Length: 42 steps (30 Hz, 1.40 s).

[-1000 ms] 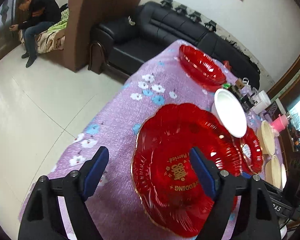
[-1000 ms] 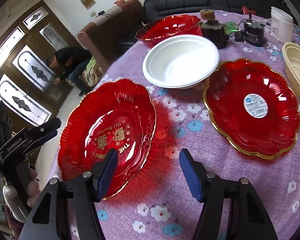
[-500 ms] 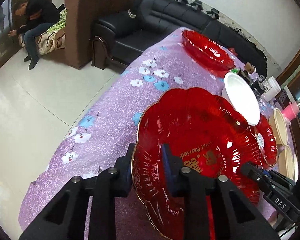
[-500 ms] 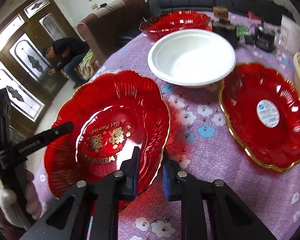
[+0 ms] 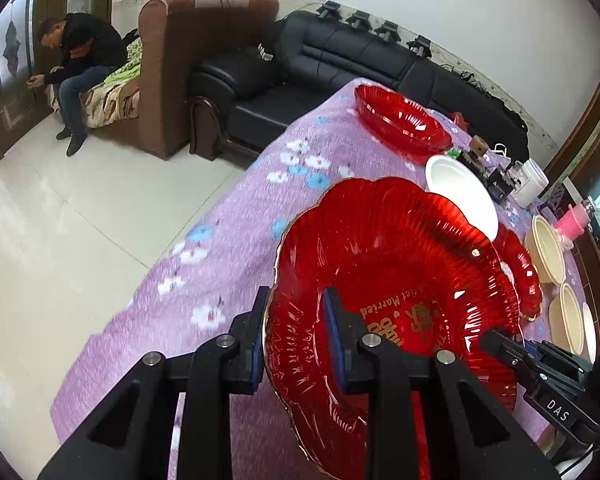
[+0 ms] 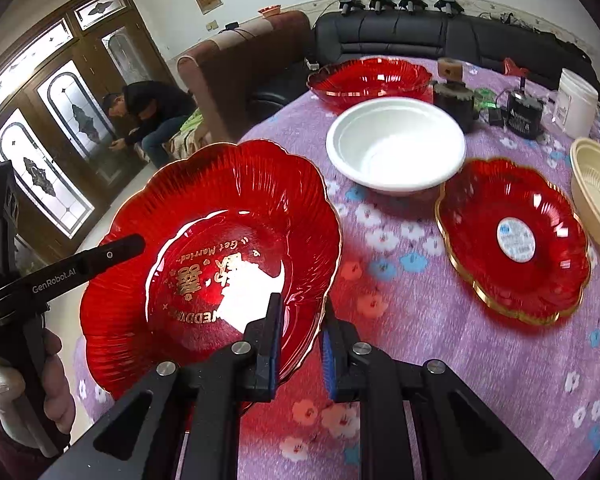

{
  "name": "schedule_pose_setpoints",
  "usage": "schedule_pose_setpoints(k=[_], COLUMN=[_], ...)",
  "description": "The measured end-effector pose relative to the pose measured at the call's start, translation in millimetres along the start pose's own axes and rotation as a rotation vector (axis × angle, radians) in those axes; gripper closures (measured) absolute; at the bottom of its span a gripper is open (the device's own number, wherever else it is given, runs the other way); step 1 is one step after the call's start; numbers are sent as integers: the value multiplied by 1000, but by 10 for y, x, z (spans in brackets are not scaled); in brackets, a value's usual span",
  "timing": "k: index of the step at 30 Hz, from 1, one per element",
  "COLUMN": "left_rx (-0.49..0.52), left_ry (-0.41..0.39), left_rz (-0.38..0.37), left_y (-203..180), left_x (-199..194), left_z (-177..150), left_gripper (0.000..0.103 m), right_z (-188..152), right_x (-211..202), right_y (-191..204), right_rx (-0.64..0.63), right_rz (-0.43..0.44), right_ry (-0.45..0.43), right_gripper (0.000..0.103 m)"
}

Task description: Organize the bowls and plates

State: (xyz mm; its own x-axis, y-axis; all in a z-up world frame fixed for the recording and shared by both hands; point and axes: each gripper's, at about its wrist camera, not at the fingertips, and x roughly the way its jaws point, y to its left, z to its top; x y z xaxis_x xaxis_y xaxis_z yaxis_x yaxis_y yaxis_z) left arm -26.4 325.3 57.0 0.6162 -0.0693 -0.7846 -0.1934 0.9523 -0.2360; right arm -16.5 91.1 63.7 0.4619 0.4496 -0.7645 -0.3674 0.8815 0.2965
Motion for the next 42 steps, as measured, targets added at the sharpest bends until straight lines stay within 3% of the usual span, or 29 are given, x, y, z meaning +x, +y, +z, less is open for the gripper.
schedule_pose_setpoints(k=[12,13,15,17,22,26,30,42], left_rx=[-30,-29,-40,-62,-103,-128,-122,-38], left_ry=[46,42,33,15,-28,-80,-143,-166], left_rz=[40,50,57,58,86,81,66,16], left_y=[97,98,113,140,226,231,141,-242], left_x=[181,169,120,38,-210,-482,-714,-855], left_z=[-152,-150,-152,-160,-201,-274,-348,-524], left_gripper=[77,75,56,45,42,36,28,27], right_z=[-175,-182,-191,-223,-279,-366,-438,-492], right_x=[168,157,153,122,-30,-231,-410,-818], right_y=[-55,-42,-48,-29,-29,-132,-437,-1563], right_rx=[36,36,41,37,19,29,94,383], right_rz=[6,6,4,10,3,5,-29,-133], right_ry=[38,33,30,22,-19,-56,-93,-165], right_gripper=[83,83,83,79,63,60,55,55])
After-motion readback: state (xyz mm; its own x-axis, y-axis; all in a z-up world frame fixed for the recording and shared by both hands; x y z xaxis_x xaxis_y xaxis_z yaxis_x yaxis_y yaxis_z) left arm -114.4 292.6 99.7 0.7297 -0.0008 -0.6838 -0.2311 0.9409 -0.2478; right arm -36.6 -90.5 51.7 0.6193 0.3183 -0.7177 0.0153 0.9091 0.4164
